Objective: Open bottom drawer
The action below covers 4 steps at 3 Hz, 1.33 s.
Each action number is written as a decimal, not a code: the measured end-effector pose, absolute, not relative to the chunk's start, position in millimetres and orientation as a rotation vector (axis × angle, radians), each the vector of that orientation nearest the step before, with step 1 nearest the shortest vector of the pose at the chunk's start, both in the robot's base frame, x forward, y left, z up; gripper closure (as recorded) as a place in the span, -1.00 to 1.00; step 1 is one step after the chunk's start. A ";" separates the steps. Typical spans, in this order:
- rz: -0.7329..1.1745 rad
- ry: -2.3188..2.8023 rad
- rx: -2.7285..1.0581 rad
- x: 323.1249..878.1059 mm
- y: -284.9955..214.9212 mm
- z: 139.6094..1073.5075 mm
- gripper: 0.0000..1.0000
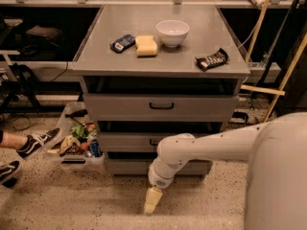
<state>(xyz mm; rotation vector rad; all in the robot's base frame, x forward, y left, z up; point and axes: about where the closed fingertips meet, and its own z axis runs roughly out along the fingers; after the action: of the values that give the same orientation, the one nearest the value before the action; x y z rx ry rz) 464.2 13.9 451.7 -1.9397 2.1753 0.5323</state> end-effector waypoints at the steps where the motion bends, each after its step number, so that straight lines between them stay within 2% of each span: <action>1: 0.293 2.265 -1.876 511.2 -16.5 421.8 -1.00; 2: 0.223 2.352 -1.798 524.5 -40.0 417.9 -1.00; 3: 0.264 2.350 -1.763 528.3 -49.0 407.8 -1.00; 4: 0.303 2.328 -1.667 532.3 -83.9 382.9 -1.00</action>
Offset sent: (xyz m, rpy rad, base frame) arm 0.0387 -0.0241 -0.0259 -0.0987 -0.0802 -0.0684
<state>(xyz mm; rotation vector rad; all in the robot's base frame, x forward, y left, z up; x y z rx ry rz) 532.3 -83.9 382.9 -1.6670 2.3276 0.3027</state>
